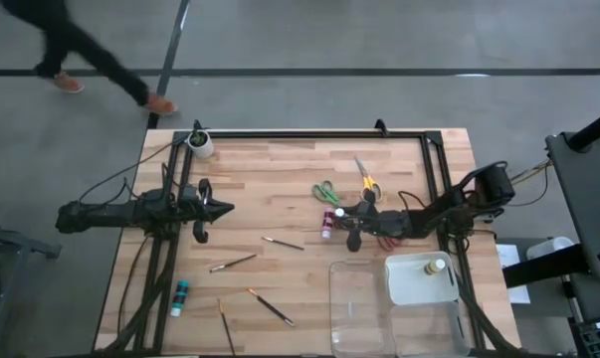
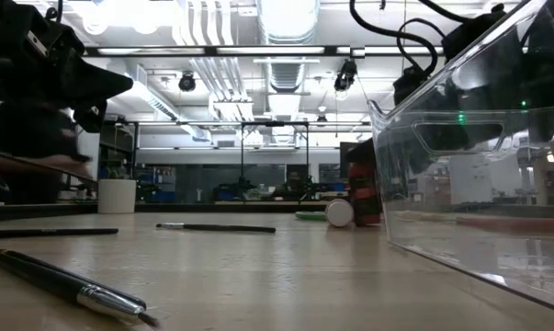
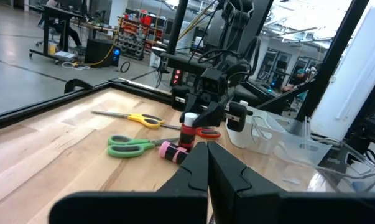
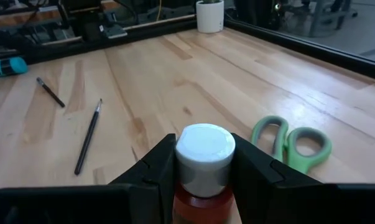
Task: Pick & Place Paint Supplies
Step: Put the red paint bottle into the white bin
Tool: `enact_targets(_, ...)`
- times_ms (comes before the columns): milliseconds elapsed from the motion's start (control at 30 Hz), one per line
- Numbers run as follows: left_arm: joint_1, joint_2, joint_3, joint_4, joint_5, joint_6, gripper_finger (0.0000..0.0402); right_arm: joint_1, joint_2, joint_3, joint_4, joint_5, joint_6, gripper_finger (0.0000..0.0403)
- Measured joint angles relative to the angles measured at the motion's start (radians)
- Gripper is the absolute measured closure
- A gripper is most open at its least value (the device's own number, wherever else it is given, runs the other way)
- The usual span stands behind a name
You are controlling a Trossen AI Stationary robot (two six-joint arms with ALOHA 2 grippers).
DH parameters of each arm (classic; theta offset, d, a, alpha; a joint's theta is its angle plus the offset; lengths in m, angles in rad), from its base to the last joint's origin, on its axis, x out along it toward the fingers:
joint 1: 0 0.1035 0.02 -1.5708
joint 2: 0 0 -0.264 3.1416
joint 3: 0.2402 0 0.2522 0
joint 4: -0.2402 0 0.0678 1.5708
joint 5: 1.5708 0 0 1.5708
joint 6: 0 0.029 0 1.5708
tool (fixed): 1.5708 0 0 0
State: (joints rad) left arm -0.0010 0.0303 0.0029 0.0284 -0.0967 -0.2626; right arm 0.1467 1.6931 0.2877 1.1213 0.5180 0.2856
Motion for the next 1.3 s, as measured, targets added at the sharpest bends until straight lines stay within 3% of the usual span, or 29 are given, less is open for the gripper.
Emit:
enact_targets(133,0.0,0.0,0.0,0.0,0.0,0.0,0.0401,0.0,0.026,-0.001,0.037,0.002,-0.005,0.0293)
enact_targets(400,0.0,0.0,0.0,0.0,0.0,0.0,0.0401,0.0,0.028,-0.003,0.031,0.009,-0.005,0.0251)
enact_targets(1300,0.0,0.0,0.0,0.0,0.0,0.0,0.0401,0.0,0.016,-0.002,0.041,0.027,0.029,0.0239)
